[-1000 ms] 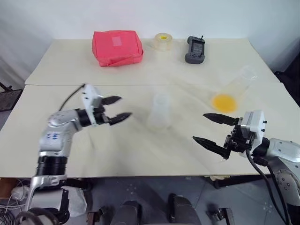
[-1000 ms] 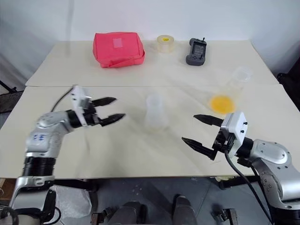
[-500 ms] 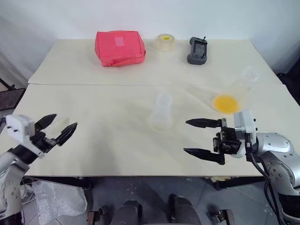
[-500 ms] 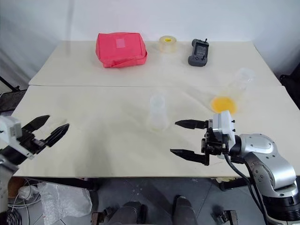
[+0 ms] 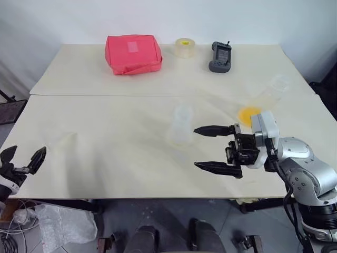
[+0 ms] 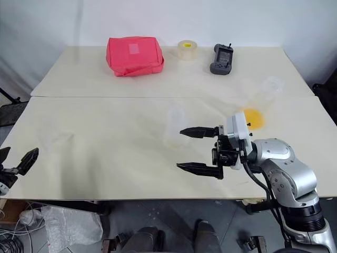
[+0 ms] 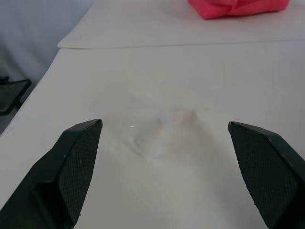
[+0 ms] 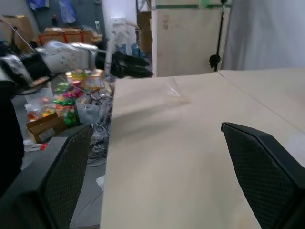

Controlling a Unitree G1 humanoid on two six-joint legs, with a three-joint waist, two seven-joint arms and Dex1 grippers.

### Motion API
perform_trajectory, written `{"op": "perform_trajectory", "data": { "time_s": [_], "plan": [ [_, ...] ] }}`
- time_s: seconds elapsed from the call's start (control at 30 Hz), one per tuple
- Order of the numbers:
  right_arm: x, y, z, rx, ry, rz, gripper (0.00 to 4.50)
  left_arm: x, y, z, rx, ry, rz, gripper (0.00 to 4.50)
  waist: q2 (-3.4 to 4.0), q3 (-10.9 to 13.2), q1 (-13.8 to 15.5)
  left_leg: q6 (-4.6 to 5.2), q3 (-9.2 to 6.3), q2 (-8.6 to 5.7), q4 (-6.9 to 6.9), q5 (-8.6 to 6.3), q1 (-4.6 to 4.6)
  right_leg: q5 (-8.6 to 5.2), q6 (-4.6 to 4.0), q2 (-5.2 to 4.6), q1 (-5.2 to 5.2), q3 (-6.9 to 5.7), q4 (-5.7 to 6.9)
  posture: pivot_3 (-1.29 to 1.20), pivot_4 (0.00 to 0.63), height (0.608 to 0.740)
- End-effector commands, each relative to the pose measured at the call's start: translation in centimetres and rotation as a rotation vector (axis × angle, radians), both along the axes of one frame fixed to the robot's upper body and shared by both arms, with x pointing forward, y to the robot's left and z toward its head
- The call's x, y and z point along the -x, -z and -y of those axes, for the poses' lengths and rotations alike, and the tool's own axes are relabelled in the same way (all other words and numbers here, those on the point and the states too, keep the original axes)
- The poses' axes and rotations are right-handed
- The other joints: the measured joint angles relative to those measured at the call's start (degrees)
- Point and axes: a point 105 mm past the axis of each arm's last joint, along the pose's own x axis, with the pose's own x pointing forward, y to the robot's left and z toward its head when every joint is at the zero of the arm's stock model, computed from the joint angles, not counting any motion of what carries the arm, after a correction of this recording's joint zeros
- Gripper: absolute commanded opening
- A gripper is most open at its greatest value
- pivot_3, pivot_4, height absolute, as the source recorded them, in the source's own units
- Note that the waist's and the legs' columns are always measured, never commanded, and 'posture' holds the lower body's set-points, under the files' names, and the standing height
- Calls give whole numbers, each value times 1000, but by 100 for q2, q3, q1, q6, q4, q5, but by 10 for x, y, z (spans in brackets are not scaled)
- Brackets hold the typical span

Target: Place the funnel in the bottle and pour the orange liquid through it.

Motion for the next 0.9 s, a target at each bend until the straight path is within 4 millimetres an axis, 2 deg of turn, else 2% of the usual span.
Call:
{"op": "perform_trajectory", "data": {
  "time_s": [0.03,0.2,0.33,0.43,0.57,0.7,0.83,0.9],
  "plan": [
    [6,-6,-1,-10,-28,23,4500,-19,9,-4,-44,26,-54,4486,0,0,15,0,0,-2,0,0,1,0,0,-2,1,-7,4,0,150,740],
    [4,-2,7,5,4,24,4500,-43,18,2,-62,110,-95,4486,-2,-1,-13,6,0,-5,0,-4,0,1,2,-3,2,-13,17,0,150,740],
    [3,1,14,18,34,29,4500,-54,24,8,-62,160,-127,4486,-2,-1,-38,3,1,0,-2,-12,0,1,2,-1,-2,-22,20,0,150,740],
    [3,2,18,28,56,30,4500,-59,27,9,-48,184,-141,3915,-2,-1,-33,3,2,3,-4,-14,0,1,2,0,-3,-25,18,0,150,740],
    [4,3,22,33,76,37,4500,-61,24,12,-27,210,-141,2682,-2,-1,-28,3,2,4,-4,-14,0,1,2,-1,-1,-26,18,0,150,740],
    [3,3,23,36,95,46,4500,-55,13,11,-32,238,-157,1472,-2,-1,-28,3,2,6,-4,-14,0,1,2,-1,-1,-26,17,0,150,740],
    [2,3,25,37,111,54,4500,-54,-7,10,-46,279,-139,184,-1,0,-27,3,2,7,-4,-15,0,1,2,-1,-1,-25,17,0,150,740],
    [1,3,26,36,119,57,4500,-54,-17,13,-51,312,-128,18,0,0,-27,3,2,7,-4,-15,0,1,2,-2,-1,-24,17,0,150,740]
  ]
}}
